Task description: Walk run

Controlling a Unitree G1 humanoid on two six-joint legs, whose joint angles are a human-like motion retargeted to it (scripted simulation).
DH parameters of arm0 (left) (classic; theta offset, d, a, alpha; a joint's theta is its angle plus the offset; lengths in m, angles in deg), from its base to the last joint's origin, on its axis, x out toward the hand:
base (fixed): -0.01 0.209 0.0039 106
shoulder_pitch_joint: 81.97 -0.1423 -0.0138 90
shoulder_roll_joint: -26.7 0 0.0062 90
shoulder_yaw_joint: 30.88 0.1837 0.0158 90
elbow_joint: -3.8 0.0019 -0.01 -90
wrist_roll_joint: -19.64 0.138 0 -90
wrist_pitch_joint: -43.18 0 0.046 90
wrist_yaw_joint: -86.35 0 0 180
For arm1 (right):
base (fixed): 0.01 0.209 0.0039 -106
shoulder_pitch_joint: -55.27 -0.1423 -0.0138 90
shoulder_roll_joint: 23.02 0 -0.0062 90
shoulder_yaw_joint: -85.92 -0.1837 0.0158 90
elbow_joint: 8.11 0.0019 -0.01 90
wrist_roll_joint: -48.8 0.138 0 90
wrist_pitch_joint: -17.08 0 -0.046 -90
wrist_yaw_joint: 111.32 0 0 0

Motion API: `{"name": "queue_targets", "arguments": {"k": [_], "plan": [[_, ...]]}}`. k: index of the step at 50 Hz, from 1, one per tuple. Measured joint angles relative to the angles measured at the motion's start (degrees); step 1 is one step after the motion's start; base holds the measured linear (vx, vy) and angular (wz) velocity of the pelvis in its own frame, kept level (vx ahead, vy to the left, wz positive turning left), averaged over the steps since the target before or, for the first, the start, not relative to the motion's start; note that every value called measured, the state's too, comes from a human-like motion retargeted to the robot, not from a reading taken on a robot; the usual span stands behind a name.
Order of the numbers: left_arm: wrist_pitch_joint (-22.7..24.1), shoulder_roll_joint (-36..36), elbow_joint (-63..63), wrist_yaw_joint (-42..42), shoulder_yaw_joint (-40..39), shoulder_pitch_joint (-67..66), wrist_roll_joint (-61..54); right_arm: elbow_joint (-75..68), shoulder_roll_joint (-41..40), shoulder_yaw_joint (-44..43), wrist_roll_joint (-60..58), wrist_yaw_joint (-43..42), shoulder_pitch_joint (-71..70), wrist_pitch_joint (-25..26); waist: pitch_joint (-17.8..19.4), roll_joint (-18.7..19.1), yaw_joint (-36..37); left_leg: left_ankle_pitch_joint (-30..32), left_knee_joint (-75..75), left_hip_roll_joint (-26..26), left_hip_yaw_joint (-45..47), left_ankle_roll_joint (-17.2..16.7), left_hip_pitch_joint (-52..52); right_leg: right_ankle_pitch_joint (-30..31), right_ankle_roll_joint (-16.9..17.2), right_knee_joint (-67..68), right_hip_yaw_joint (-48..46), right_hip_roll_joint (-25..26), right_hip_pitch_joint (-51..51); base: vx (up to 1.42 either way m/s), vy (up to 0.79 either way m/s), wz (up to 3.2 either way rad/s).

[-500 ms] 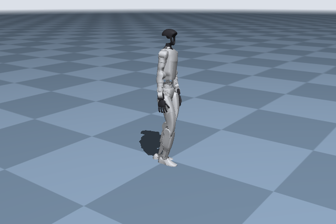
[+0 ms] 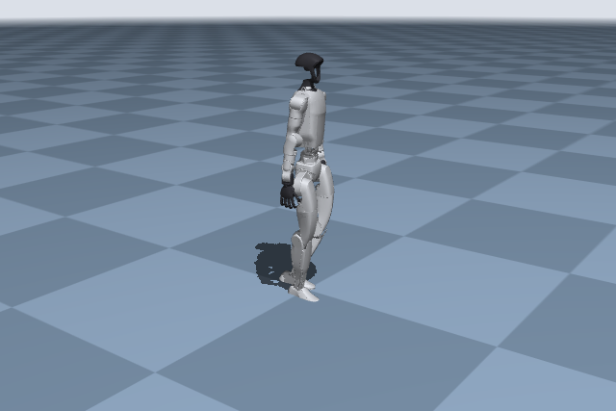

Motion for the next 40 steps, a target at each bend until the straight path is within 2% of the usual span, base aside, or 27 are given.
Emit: {"name": "queue_targets", "arguments": {"k": [4,10,15,20,23,25,27,30,33,35,38,40], "plan": [[-1.0,-0.1,1.7,-0.9,-0.8,-1.6,1.2,3.0,-0.7,0.2,1.4,0.4,-2.8,0.0,0.6,-0.8,1.1,0.8,3.6,-0.7,-2.9,-1.8,-5.9,0.5,-0.2,-1.3,1.0,0.0,1.3,0.14,-0.07,0.2],[-2.5,0.6,4.2,-1.2,-2.5,-4.2,1.6,8.1,-1.8,1.2,4.3,2.2,-8.2,-0.1,1.7,-0.1,3.3,4.2,-4.6,-1.0,-6.7,-4.3,-11.7,-0.7,-1.0,-2.7,0.9,2.5,4.3,0.16,-0.04,0.1],[-3.6,0.9,5.7,0.1,-4.0,-4.7,0.9,10.2,-1.3,3.1,5.1,3.3,-14.0,0.6,2.8,1.0,3.9,7.3,-11.2,-2.0,-13.8,-6.2,-15.5,-2.2,-0.8,-3.4,-0.6,4.2,7.6,0.25,-0.01,0.02],[-3.5,1.0,5.5,0.3,-4.7,-4.1,0.9,11.9,-1.0,4.2,4.3,4.1,-18.1,1.4,3.9,0.9,5.1,10.2,-14.3,-2.5,-17.0,-6.3,-16.9,-4.2,-0.5,-3.5,0.0,4.8,10.8,0.36,0.03,-0.2],[-3.5,1.3,5.2,0.5,-4.7,-3.5,0.9,13.3,-1.0,4.6,2.4,4.1,-18.3,1.8,3.6,0.7,5.8,13.0,-12.9,-2.9,-19.5,-4.8,-16.6,-5.2,0.3,-3.2,0.4,4.5,12.4,0.36,0.04,-0.29],[-3.4,1.4,5.2,0.4,-4.7,-3.2,0.8,14.0,-1.0,4.8,0.5,3.6,-17.5,2.3,3.0,0.4,6.4,14.6,-11.9,-2.8,-17.9,-3.6,-16.2,-4.9,1.7,-2.8,0.8,3.9,13.5,0.73,0.16,-0.41],[-3.7,1.5,5.5,0.6,-4.3,-2.7,0.4,13.8,-0.9,5.0,-0.7,3.1,-15.9,2.1,2.1,0.2,6.5,13.1,-10.0,-3.0,-16.7,-1.3,-16.5,-2.6,3.8,-1.5,0.8,2.8,14.3,0.7,0.16,-0.31],[-4.6,1.4,6.3,0.4,-3.3,-0.6,-0.4,11.5,-0.7,4.6,-1.5,3.5,-13.1,1.9,1.2,0.6,5.6,9.0,-7.3,-2.7,-16.9,-0.9,-15.8,5.2,6.4,3.2,1.2,2.2,14.0,0.57,0.12,-0.03],[-4.7,0.7,6.5,0.6,-1.4,1.5,-1.1,8.3,0.1,2.8,-1.7,4.2,-9.7,2.3,0.2,3.3,6.1,6.4,-10.4,-0.5,-17.9,-0.7,-10.6,17.0,6.0,11.9,-1.0,2.5,12.3,0.59,0.12,-0.28],[-4.3,0.4,5.7,1.4,-1.3,2.7,-1.4,6.5,0.4,1.5,-2.5,3.2,-7.5,2.1,0.1,5.8,6.5,5.4,-12.5,2.2,-17.6,-0.8,-6.9,22.1,5.1,22.0,1.8,4.2,8.4,0.76,0.15,-0.65],[-3.3,0.6,3.9,2.4,-1.3,5.5,-2.8,4.6,0.9,0.2,-2.4,2.4,-5.5,2.0,0.2,8.5,5.1,4.1,-15.0,4.6,-18.0,-0.4,-2.6,18.5,1.7,39.5,-1.4,3.2,-0.6,0.41,0.05,-0.24],[-2.9,1.2,3.3,3.0,-1.0,8.1,-3.8,3.9,1.1,-0.8,-2.5,2.8,-4.3,2.4,0.1,8.5,3.6,3.8,-16.9,3.9,-18.3,0.2,-0.9,16.5,2.6,46.7,-0.9,2.5,-7.5,0.42,0.02,0.18]]}}
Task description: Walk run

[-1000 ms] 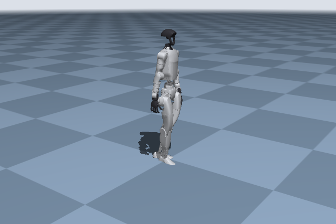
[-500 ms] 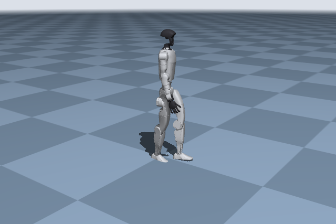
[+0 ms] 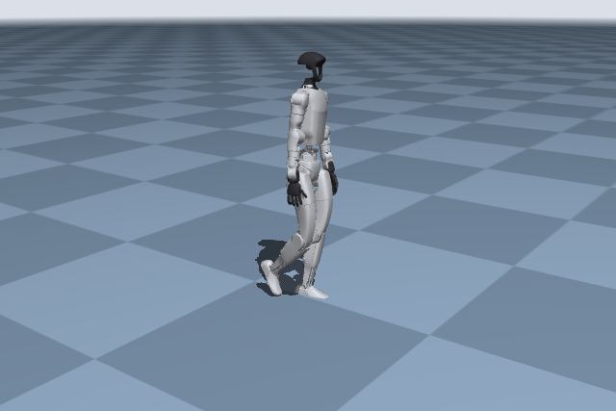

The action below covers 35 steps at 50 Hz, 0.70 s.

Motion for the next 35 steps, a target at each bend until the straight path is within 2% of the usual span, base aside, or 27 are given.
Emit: {"name": "queue_targets", "arguments": {"k": [4,7,10,11,13,15,20,22,25,27,30,35], "plan": [[0.9,0.9,-1.1,0.6,0.4,4.8,-1.4,-1.0,0.1,-2.0,-0.3,0.5,2.1,0.5,-0.1,-1.4,-3.6,-0.7,-2.2,-3.1,-1.7,1.8,2.8,-2.1,2.5,-2.0,0.1,-1.7,-10.2,0.52,0.0,0.45],[1.7,1.0,-2.3,1.0,0.0,7.5,-2.0,-1.5,0.1,-3.1,-0.1,0.2,3.6,0.6,0.1,-2.6,-6.2,-2.0,-2.9,-5.9,-2.8,3.2,5.5,-4.0,3.5,-14.7,-1.5,-4.1,-13.4,0.52,-0.01,0.48],[2.4,1.2,-3.6,1.6,-0.5,9.8,-2.7,-2.2,0.1,-3.6,0.8,0.8,4.3,1.0,1.2,-5.5,-9.2,-3.8,-3.0,-10.1,-5.1,4.3,9.2,-1.9,7.7,-32.4,2.1,-4.8,-14.3,0.6,-0.09,0.7],[2.6,1.3,-4.0,1.9,-0.6,10.3,-2.9,-2.2,0.0,-3.7,0.9,1.1,4.5,1.0,1.5,-6.0,-9.6,-4.6,-3.1,-10.8,-5.4,4.6,10.6,-2.2,8.0,-36.5,3.5,-4.5,-14.6,0.7,-0.14,0.44],[3.0,1.4,-4.6,2.8,-0.6,11.0,-3.2,-2.1,-0.2,-4.1,0.8,1.6,5.0,1.1,1.8,-6.3,-10.2,-6.3,-2.9,-11.1,-6.3,4.7,13.1,-2.8,8.5,-42.6,6.6,-3.7,-15.7,0.52,-0.09,0.31],[3.3,1.3,-5.1,3.8,-0.5,10.9,-3.3,-2.0,-0.5,-4.6,0.8,1.7,5.4,1.2,1.4,-6.3,-10.5,-7.6,-2.5,-11.0,-7.0,4.7,15.0,-2.8,8.8,-45.0,5.8,-3.8,-16.3,0.83,-0.19,0.3],[3.7,0.7,-5.5,4.7,0.2,8.8,-2.8,-1.6,-0.3,-4.9,1.5,2.0,4.8,1.0,-0.1,-5.3,-11.9,-8.4,0.5,-10.4,-8.1,4.8,17.6,-0.6,0.9,-38.5,-0.1,-6.3,-16.8,0.74,-0.17,0.38],[3.3,0.4,-5.4,4.0,0.7,6.0,-1.7,-2.2,-0.1,-4.4,2.0,1.9,4.5,1.3,-1.4,-5.8,-11.4,-3.3,4.0,-10.3,-6.1,4.4,17.3,-4.5,-0.5,-34.4,1.5,-6.9,-16.9,0.73,-0.14,0.33],[2.9,-0.5,-4.4,2.4,0.1,2.1,0.5,-2.3,-0.2,-3.8,2.6,1.4,3.0,1.7,-1.7,-8.8,-10.0,9.8,13.4,-11.0,-0.3,4.4,15.0,-8.6,-0.2,-34.6,2.8,-9.0,-13.0,0.72,-0.2,0.07],[2.3,-0.6,-2.8,1.1,-0.3,-0.2,1.0,-1.7,-0.3,-2.9,3.2,1.3,1.9,0.7,-1.2,-11.7,-8.6,14.0,23.3,-12.3,3.4,4.8,11.5,-9.7,0.6,-36.0,2.8,-11.4,-9.4,0.68,-0.22,-0.04],[1.6,-0.1,-0.4,-0.3,-0.7,-3.5,1.3,-2.0,0.1,-0.7,3.6,1.0,-0.9,-0.3,-1.2,-15.4,-8.0,10.4,37.2,-10.6,11.4,7.2,4.5,-11.1,1.7,-37.6,1.5,-14.5,-5.4,0.64,-0.22,0.34],[-0.2,0.2,3.1,-1.1,-1.3,-8.1,1.8,-3.6,1.5,2.5,2.8,0.1,-8.6,1.6,0.1,-15.7,-5.4,8.0,40.6,-9.2,13.0,5.0,-6.3,-11.1,3.4,-42.6,-4.3,-13.5,2.1,0.52,-0.16,-0.05]]}}
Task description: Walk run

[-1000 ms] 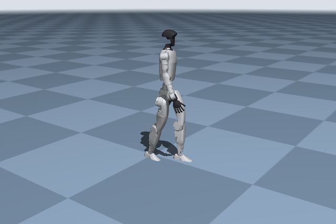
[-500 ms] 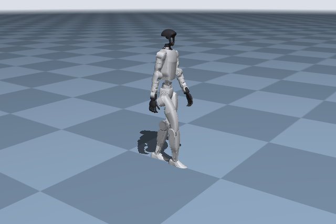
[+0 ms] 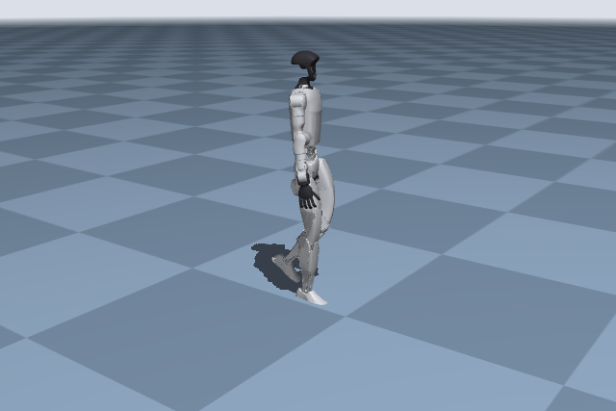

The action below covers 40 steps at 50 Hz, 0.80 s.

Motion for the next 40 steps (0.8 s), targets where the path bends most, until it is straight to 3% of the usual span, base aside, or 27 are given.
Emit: {"name": "queue_targets", "arguments": {"k": [4,9,13,17,20,22,25,27,30,33,37,40], "plan": [[-1.0,-0.4,1.1,-0.2,-1.1,-2.6,1.5,2.0,0.3,1.2,0.8,0.9,-4.4,-0.5,0.8,2.2,2.3,-0.5,-12.5,0.2,-3.0,-5.6,-5.4,-1.1,0.4,-2.8,-2.8,3.9,4.8,0.51,-0.14,-0.27],[-1.5,-2.3,0.7,0.6,-4.8,-3.9,-0.8,5.6,0.0,1.1,0.7,1.2,-7.5,-1.5,2.7,6.2,6.2,0.3,-32.0,1.7,-8.4,-9.4,-8.4,-3.9,0.3,-5.5,-2.7,10.1,11.8,0.61,-0.11,-0.48],[-1.2,-3.6,-0.1,2.0,-5.6,-2.3,-6.2,7.5,0.1,1.4,0.7,1.7,-8.1,-2.1,3.8,7.4,8.0,0.1,-39.9,1.6,-11.0,-10.7,-11.1,-6.3,0.1,-6.8,-0.3,12.2,16.4,0.63,-0.02,-0.32],[-1.0,-2.4,-0.5,2.3,-2.4,0.0,-4.9,6.5,-0.3,1.2,0.7,2.1,-6.8,-2.1,3.5,8.1,8.0,2.2,-37.7,0.7,-14.6,-9.2,-12.1,-6.8,1.5,-5.6,1.1,13.3,19.7,0.76,0.03,-0.03],[-1.2,-1.2,-0.5,1.9,0.1,0.7,-0.4,4.4,-0.9,0.3,-1.0,2.2,-3.6,-2.0,1.9,8.1,8.5,3.0,-33.7,0.9,-12.9,-6.2,-11.5,-1.8,4.6,-2.6,2.9,12.4,21.4,0.92,0.05,-0.37],[-1.3,-0.8,-0.6,1.3,1.0,1.1,1.4,2.7,-1.3,-0.3,-2.1,1.4,-0.5,-3.0,0.6,8.0,9.0,-0.3,-30.5,1.8,-11.6,-5.0,-11.6,6.1,5.8,1.8,2.4,10.7,21.1,0.89,0.05,-0.58],[-0.7,-0.7,-1.1,1.7,2.5,2.2,-0.5,-0.7,-1.0,-1.1,-1.0,-1.3,3.1,-6.0,-0.2,11.3,8.4,-4.6,-31.4,4.8,-13.0,-3.0,-6.2,20.5,4.2,13.1,3.1,11.3,18.2,0.87,0.07,-0.36],[-0.2,-0.5,-2.1,3.3,2.7,3.7,-3.0,-2.3,-0.5,-1.0,-0.6,-2.7,4.9,-6.4,-0.7,13.7,8.1,-6.4,-32.5,7.3,-13.0,-2.1,-3.2,24.6,1.1,24.4,2.9,11.7,13.1,0.71,0.05,-0.54],[0.4,0.8,-4.2,4.0,1.2,7.0,-4.6,-2.2,-0.5,-1.7,-1.8,-3.5,7.0,-5.9,-0.7,15.2,6.6,-8.6,-34.9,9.0,-12.4,-1.5,1.0,16.7,-0.8,38.9,2.8,10.5,2.4,0.68,0.0,-0.38],[1.5,2.3,-6.0,3.2,1.2,11.1,-5.2,-1.4,-0.7,-2.2,-1.3,-3.6,8.9,-5.5,-0.3,13.8,3.8,-9.4,-38.2,6.6,-13.3,-0.2,4.6,9.8,0.2,41.0,3.2,8.3,-7.6,0.62,-0.05,0.32],[2.5,4.2,-7.8,4.4,1.2,15.6,-6.1,-0.6,-0.8,-2.9,-1.6,-4.1,11.2,-5.1,-0.3,11.9,-0.4,-11.9,-39.9,3.5,-15.0,0.9,8.7,4.5,1.1,26.3,2.9,6.3,-15.6,0.6,-0.08,0.5],[3.4,5.1,-9.5,5.0,0.3,18.1,-6.2,-0.7,-0.6,-3.3,-1.8,-2.9,12.0,-4.2,0.6,9.7,-3.8,-14.2,-40.6,0.0,-16.8,1.9,13.1,5.5,5.3,9.2,7.2,6.0,-17.9,0.63,-0.14,0.62]]}}
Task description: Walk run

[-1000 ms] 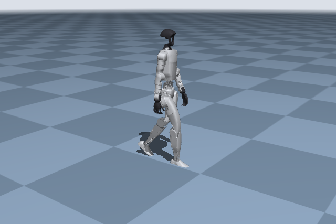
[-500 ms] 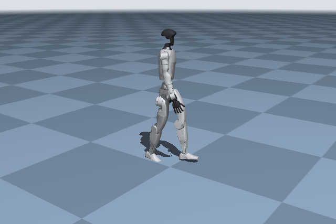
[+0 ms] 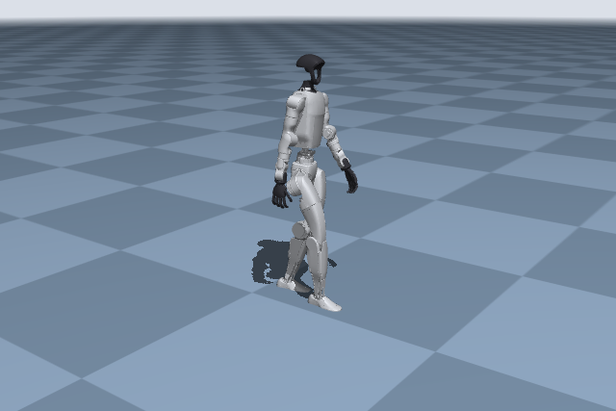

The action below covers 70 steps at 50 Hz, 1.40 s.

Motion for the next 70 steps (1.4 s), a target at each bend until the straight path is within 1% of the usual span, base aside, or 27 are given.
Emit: {"name": "queue_targets", "arguments": {"k": [3,5,8,10,13,15,16,18,20,22,27,32,37,39,41,43,45,48,50,53,55,57,60,64,67,68,70], "plan": [[0.6,0.7,-1.5,0.4,-1.2,1.3,-0.1,-0.3,-0.3,-0.2,0.5,1.2,0.2,0.7,0.6,-0.7,-2.1,-2.1,-0.8,-0.5,-1.5,-0.1,4.8,-0.3,1.8,-9.9,6.8,1.2,-1.8,0.87,-0.21,0.42],[0.9,0.6,-2.5,0.8,-2.2,1.1,0.1,-0.7,-0.4,-0.4,0.9,2.1,0.2,1.3,0.3,-1.1,-2.7,-3.1,-0.4,-0.3,-2.0,-0.8,7.2,-0.5,1.8,-11.0,6.4,0.8,-2.4,0.78,-0.2,0.3],[0.8,-0.4,-3.2,1.1,-4.5,-0.5,0.1,-0.3,-0.9,-0.8,0.8,2.7,-0.1,2.1,-1.3,-1.8,-3.9,-2.7,1.4,-0.2,-2.2,-1.0,9.1,1.1,-2.2,-6.2,3.3,-0.5,-2.4,0.92,-0.32,0.33],[0.4,-0.9,-2.8,1.8,-5.8,-2.1,-0.1,0.3,-1.3,-0.5,1.1,2.8,0.1,1.6,-1.9,-2.6,-5.0,0.5,4.0,-0.3,-2.3,-1.4,10.7,4.4,-5.3,-4.9,2.8,-0.9,-1.0,1.0,-0.34,0.46],[0.0,-2.6,-1.5,1.0,-6.5,-5.8,0.7,0.5,-1.7,-0.2,1.6,2.3,-0.5,1.9,-3.7,-4.0,-4.1,12.5,13.8,0.3,1.3,-0.5,7.9,-1.3,-6.7,-0.1,5.9,-2.1,0.0,0.81,-0.22,0.25],[-0.4,-4.0,-0.3,-0.1,-6.8,-7.9,1.7,1.2,-1.9,0.3,2.1,1.7,-1.5,1.7,-3.6,-6.8,-2.3,20.5,23.9,-0.3,6.8,2.0,4.2,-3.8,-7.2,-1.6,7.4,-3.7,3.9,0.67,-0.19,-0.2],[-0.8,-3.9,0.4,-0.5,-6.8,-8.7,2.2,1.5,-2.2,1.1,2.7,1.5,-2.3,1.3,-2.9,-7.4,-1.4,21.4,30.8,1.6,9.1,2.5,1.8,-4.6,-8.1,-2.4,7.1,-2.7,6.1,0.87,-0.41,-0.33],[-1.2,-4.0,1.6,-1.4,-6.4,-10.6,3.1,2.2,-2.4,2.5,3.8,1.3,-3.9,0.7,-2.0,-8.6,-0.8,17.9,42.1,4.6,13.1,2.8,-2.9,-5.9,-8.9,-3.9,5.9,-2.6,9.9,0.78,-0.33,0.23],[-1.4,-4.6,2.5,-2.2,-5.7,-12.7,4.1,2.9,-2.2,3.2,4.1,1.2,-6.1,0.9,-1.8,-9.8,-0.5,15.4,47.4,5.0,15.5,2.8,-8.3,-6.7,-8.5,-5.5,4.8,-4.3,12.7,0.56,-0.06,0.58],[-1.7,-5.1,3.5,-2.7,-5.7,-14.7,4.8,3.6,-2.3,3.7,4.1,1.1,-8.8,1.2,-1.2,-10.1,0.3,13.7,48.4,4.8,16.1,1.1,-13.2,-7.2,-8.9,-7.2,3.7,-3.7,15.4,0.68,-0.13,0.22],[-3.3,-5.5,6.5,-3.4,-6.2,-19.3,6.1,5.7,-2.3,5.3,6.4,1.6,-14.6,1.1,-0.2,-8.1,2.9,11.9,35.2,4.7,16.3,-4.5,-21.4,-8.3,-9.5,-11.5,0.6,0.6,22.1,0.51,-0.13,-0.05],[-4.8,-6.2,8.8,-3.8,-7.5,-21.5,5.8,8.6,-1.9,5.6,7.3,2.3,-18.5,0.7,1.8,-4.0,5.9,13.6,10.2,3.2,7.2,-11.2,-23.3,-10.0,-9.6,-15.2,-1.4,7.1,30.2,0.8,-0.12,-0.17],[-5.5,-6.8,10.1,-3.4,-7.7,-21.4,5.0,9.3,-1.4,5.8,7.1,2.9,-20.0,0.7,2.6,-3.1,8.7,14.8,-0.6,1.7,4.3,-12.8,-24.8,-9.9,-6.0,-16.1,-2.0,7.6,37.0,0.73,0.01,-0.34],[-5.7,-6.7,10.4,-3.2,-7.4,-20.7,4.9,8.7,-1.4,5.5,7.0,3.2,-19.5,0.7,2.0,-2.6,8.4,15.4,0.5,0.4,2.3,-10.6,-24.7,-8.5,-4.3,-15.4,-2.0,7.8,38.8,0.79,0.05,0.05],[-5.8,-6.7,10.7,-3.0,-7.2,-20.0,5.0,7.9,-1.4,5.3,6.5,3.7,-18.0,0.7,1.2,-1.9,8.9,17.2,2.5,0.2,2.5,-8.8,-24.0,-5.3,-2.7,-13.8,-1.7,7.9,40.5,0.92,0.09,-0.34],[-6.1,-6.9,10.9,-2.8,-7.1,-19.5,4.7,6.8,-1.3,4.9,5.0,4.0,-15.2,0.9,-0.2,-1.4,10.6,16.6,5.0,2.0,3.9,-8.3,-23.3,0.9,-1.3,-10.5,-1.1,7.1,41.2,0.91,0.08,-0.89],[-6.1,-7.3,10.9,-2.8,-7.0,-18.4,3.9,5.9,-1.5,4.4,3.0,3.5,-12.3,1.1,-1.5,-0.3,11.4,13.0,8.0,4.1,4.4,-8.0,-22.5,10.3,-1.7,-4.9,-3.7,5.1,40.3,0.91,0.09,-0.73],[-5.3,-7.7,9.1,-2.3,-5.8,-15.8,2.0,4.6,-1.1,4.2,2.1,2.2,-9.2,0.8,-1.1,4.3,9.9,9.7,6.7,7.0,2.5,-6.5,-16.4,19.9,-3.8,10.3,-0.8,8.0,34.7,0.67,0.09,-0.2],[-4.6,-7.4,7.8,-1.7,-4.9,-13.8,0.5,3.8,-0.5,4.1,1.5,1.9,-7.5,1.1,-1.6,6.7,9.3,8.1,5.7,9.1,2.6,-6.5,-13.7,18.8,-6.2,21.5,-0.9,8.5,28.5,0.83,0.1,-0.38],[-3.5,-5.8,5.4,-1.4,-5.2,-9.6,-0.2,3.1,-0.8,2.9,-0.3,0.6,-6.2,1.0,-1.4,7.6,6.8,6.8,3.4,10.0,3.8,-7.3,-10.3,11.1,-5.5,32.7,-1.1,6.9,17.7,0.65,0.01,-0.18],[-2.7,-4.7,3.7,-1.5,-5.0,-7.0,-0.7,2.5,-0.9,2.1,0.1,0.7,-5.4,1.0,-1.0,7.5,4.6,6.3,1.5,9.5,5.2,-7.2,-7.9,8.1,-4.8,33.9,-1.5,6.1,11.8,0.61,-0.03,0.3],[-1.9,-3.7,2.5,-1.3,-4.5,-4.3,-1.7,2.1,-0.8,1.2,1.0,1.6,-4.5,1.2,-1.2,6.5,2.4,5.8,-0.3,7.8,5.5,-6.9,-5.8,4.5,-4.2,30.4,-2.2,4.6,6.8,0.73,-0.01,0.54],[-1.0,-2.8,1.1,-0.9,-4.6,-0.8,-2.6,2.0,-0.8,0.1,1.3,1.8,-2.8,1.2,-0.9,5.3,-0.9,4.3,-2.0,5.4,4.7,-6.0,-2.0,0.8,-4.3,17.7,-4.5,2.2,2.3,0.52,-0.04,0.66],[0.0,-1.9,-0.6,-0.4,-5.1,2.1,-3.3,1.6,-0.8,-0.3,1.2,1.7,-1.7,1.6,0.2,2.2,-4.9,1.0,-2.6,0.6,0.5,-3.1,3.9,0.0,-1.1,-4.6,0.0,2.1,0.0,0.73,-0.12,0.68],[0.5,-1.4,-1.3,-0.2,-5.1,3.2,-3.3,1.7,-1.2,-0.4,1.4,2.5,-1.3,1.8,0.4,1.4,-6.2,-1.2,-2.7,0.1,-1.6,-2.3,8.0,0.1,0.6,-13.2,2.8,3.2,-1.5,0.93,-0.2,0.4],[0.7,-1.5,-1.4,-0.2,-4.8,3.1,-3.3,1.6,-1.2,-0.5,1.5,2.7,-1.2,1.9,0.2,1.2,-6.1,-1.7,-2.4,-0.1,-2.4,-2.5,9.0,0.3,0.5,-13.1,2.4,3.1,-1.8,0.66,-0.15,0.24],[0.9,-2.1,-1.6,-0.1,-4.9,2.4,-2.8,1.8,-1.4,-0.7,1.6,2.7,-1.5,2.3,-0.5,1.0,-5.7,-1.9,-1.3,-0.2,-3.2,-2.7,10.2,1.2,-3.6,-9.9,1.7,2.9,-2.6,0.85,-0.22,0.17]]}}
